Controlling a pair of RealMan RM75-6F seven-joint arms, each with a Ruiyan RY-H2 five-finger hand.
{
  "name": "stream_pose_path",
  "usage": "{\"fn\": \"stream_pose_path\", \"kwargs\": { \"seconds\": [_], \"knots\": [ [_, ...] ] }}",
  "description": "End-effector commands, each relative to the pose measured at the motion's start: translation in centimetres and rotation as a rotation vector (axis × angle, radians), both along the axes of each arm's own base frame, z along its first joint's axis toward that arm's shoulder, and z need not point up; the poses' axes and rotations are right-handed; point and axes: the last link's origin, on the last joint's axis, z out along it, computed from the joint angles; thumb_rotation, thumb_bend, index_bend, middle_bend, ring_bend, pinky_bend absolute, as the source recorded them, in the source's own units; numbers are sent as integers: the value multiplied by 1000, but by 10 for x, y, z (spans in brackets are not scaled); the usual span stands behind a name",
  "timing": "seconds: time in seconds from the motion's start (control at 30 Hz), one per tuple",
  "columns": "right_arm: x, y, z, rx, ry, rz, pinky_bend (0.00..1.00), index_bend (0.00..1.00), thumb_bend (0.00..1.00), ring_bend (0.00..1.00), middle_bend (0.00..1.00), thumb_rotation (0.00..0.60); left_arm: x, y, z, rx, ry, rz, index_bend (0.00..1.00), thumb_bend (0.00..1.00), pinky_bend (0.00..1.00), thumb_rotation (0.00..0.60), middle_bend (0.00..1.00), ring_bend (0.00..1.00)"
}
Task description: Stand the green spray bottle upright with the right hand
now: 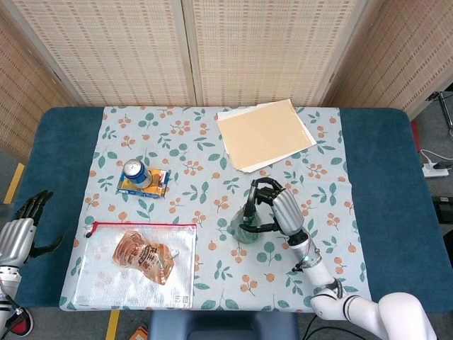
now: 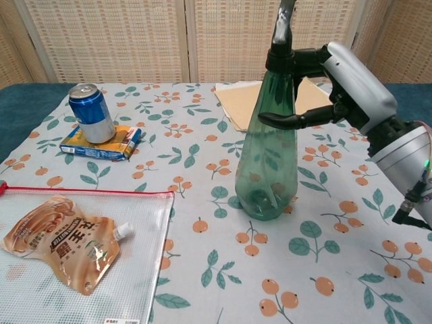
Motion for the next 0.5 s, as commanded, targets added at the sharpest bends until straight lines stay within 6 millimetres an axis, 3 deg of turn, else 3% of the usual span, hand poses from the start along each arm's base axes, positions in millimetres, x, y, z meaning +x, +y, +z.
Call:
{"fn": "stream_pose_path", "kwargs": {
  "seconds": [0.03,0.3,0.5],
  "knots": [
    [-1,1,-1,6,11,2,274,569,0,543,607,600,0,0,0,0,0,0,0,260,141,600,0,0],
    [-3,3,-1,14,34,12,235,457,0,472,564,600,0,0,0,-2,-2,1,0,259,141,600,0,0],
    [-7,4,-1,53,89,6,95,302,0,364,470,600,0,0,-1,-3,-2,3,0,258,141,600,0,0]
  ]
}}
